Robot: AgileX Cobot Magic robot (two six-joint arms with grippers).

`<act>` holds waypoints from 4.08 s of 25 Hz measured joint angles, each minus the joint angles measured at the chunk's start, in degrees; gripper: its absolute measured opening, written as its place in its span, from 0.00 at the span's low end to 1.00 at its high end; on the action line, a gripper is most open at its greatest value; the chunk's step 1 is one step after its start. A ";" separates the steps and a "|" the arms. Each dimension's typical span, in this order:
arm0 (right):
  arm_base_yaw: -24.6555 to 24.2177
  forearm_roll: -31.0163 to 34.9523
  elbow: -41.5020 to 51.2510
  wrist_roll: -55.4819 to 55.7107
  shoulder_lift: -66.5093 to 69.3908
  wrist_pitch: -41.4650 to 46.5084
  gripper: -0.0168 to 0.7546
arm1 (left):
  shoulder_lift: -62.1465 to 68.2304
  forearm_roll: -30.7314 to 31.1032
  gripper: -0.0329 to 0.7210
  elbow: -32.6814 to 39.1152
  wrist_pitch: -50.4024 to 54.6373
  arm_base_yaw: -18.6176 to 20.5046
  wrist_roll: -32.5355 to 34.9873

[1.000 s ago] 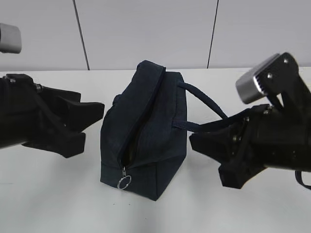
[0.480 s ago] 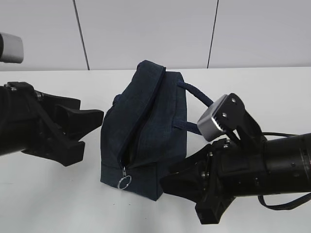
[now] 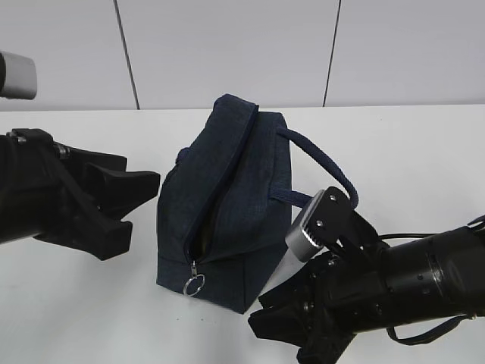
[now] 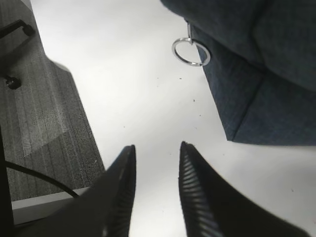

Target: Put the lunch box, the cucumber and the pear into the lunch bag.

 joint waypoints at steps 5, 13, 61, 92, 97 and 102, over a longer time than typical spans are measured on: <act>0.00 0.04 0.00 -0.08 -0.01 -0.55 0.34 | 0.00 -0.31 0.46 0.00 -0.35 0.00 0.00; 0.00 0.04 0.00 -0.08 -0.01 -0.64 0.34 | 0.00 -1.60 0.45 0.00 -0.35 0.00 0.00; 23.93 -100.85 8.54 122.43 6.64 -80.96 0.59 | 0.00 -1.65 0.45 0.00 -0.37 0.00 0.00; 23.93 -97.36 -5.97 123.88 19.82 -76.85 0.60 | 0.00 -1.65 0.45 0.00 -0.37 0.00 0.00; 23.93 -97.36 -5.97 123.88 19.89 -76.85 0.60 | 0.00 -1.65 0.45 0.00 -0.37 0.00 0.00; 23.93 -97.36 -5.97 123.88 19.96 -76.85 0.52 | 0.00 -1.65 0.45 0.00 -0.37 0.00 0.00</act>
